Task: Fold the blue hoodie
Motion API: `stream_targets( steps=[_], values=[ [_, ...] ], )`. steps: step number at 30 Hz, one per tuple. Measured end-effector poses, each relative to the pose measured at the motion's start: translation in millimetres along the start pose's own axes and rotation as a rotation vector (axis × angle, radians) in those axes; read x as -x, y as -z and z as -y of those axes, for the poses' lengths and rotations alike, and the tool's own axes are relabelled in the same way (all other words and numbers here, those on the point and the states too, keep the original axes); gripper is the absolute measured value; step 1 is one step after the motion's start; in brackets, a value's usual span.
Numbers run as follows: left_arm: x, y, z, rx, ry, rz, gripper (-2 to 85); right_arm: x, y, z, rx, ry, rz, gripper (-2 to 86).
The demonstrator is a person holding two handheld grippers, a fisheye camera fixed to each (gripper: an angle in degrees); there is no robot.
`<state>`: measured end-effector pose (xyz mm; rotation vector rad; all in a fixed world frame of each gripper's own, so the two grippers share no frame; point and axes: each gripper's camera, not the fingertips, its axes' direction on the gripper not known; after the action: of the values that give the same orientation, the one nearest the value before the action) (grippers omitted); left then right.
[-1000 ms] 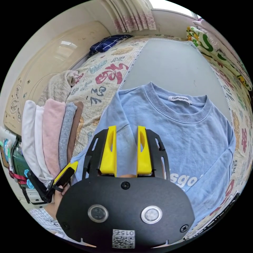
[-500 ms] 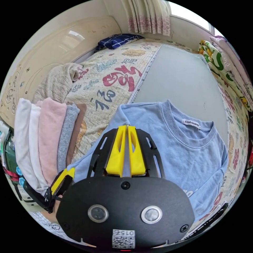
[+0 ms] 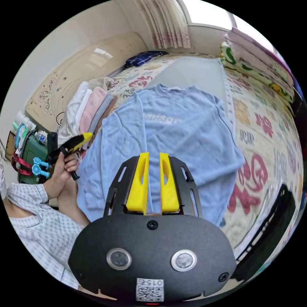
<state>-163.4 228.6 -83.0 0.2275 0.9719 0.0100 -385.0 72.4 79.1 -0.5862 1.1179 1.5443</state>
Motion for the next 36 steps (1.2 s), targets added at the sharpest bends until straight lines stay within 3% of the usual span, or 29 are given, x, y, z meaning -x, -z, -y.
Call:
stream_targets(
  steps=[4, 8, 12, 19, 24, 29, 36],
  values=[
    [-88.7, -71.1, -27.6, 0.445, -0.473, -0.18, 2.3, -31.4, 26.3, -103.7, -0.037, -0.165, 0.07, 8.4],
    [-128.8, -110.9, -79.6, 0.62, -0.661, -0.242, 6.7, -32.9, 37.5, -126.4, -0.052, -0.191, 0.153, 9.4],
    [-164.8, -132.7, -122.2, 0.734, -0.854, -0.125, 9.9, -29.1, 33.0, -119.5, 0.004, -0.183, 0.182, 9.7],
    [-194.4, -128.3, -149.1, 0.698, -0.976, -0.008, 12.3, -34.6, 69.2, -130.9, 0.033, -0.251, 0.191, 6.1],
    [-203.6, -109.4, -160.3, 0.624, -1.064, -0.002, 13.8, -15.0, 115.0, -130.2, -0.057, -0.217, 0.225, 4.8],
    [-195.0, -104.2, -151.1, 0.564, -0.967, 0.069, 13.9, -6.0, 138.4, -124.4, -0.128, -0.25, 0.339, 4.3],
    [-178.6, -67.6, -125.1, 0.334, -0.772, 0.174, 14.2, 6.1, 142.4, -114.0, -0.243, -0.345, 0.557, 4.0]
  ],
)
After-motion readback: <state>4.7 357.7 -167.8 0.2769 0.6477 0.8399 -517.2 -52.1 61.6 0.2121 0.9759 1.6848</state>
